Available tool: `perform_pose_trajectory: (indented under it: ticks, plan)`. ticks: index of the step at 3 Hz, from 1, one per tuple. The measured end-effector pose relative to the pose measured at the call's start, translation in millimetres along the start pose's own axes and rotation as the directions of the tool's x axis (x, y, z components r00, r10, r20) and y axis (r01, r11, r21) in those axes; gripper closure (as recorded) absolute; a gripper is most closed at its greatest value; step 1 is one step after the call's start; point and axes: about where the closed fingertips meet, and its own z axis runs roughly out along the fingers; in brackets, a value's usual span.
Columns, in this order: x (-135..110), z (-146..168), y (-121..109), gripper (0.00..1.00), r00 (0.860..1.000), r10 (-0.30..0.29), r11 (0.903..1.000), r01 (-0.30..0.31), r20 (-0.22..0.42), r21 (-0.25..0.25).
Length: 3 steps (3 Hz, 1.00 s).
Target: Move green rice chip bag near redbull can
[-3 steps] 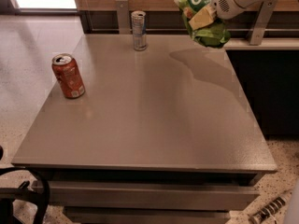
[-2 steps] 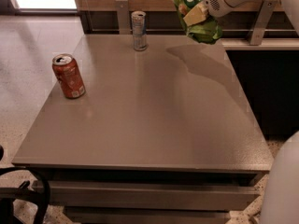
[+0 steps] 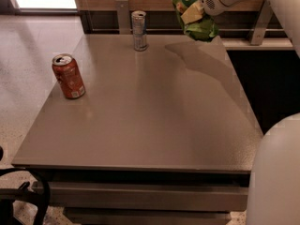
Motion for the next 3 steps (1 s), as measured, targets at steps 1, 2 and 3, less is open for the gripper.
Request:
perform_pose_trajectory:
  ticks: [1, 2, 3]
  plan:
    - [0.5, 2.6, 1.2, 0.46, 1.000, 0.000, 1.0000, 0.000, -0.002, -0.003]
    - [1.2, 6.0, 3.0, 0.22, 1.000, 0.000, 1.0000, 0.000, -0.004, -0.008]
    - [1.9, 9.2, 4.7, 0.01, 1.000, -0.001, 0.9999, 0.001, -0.006, -0.013]
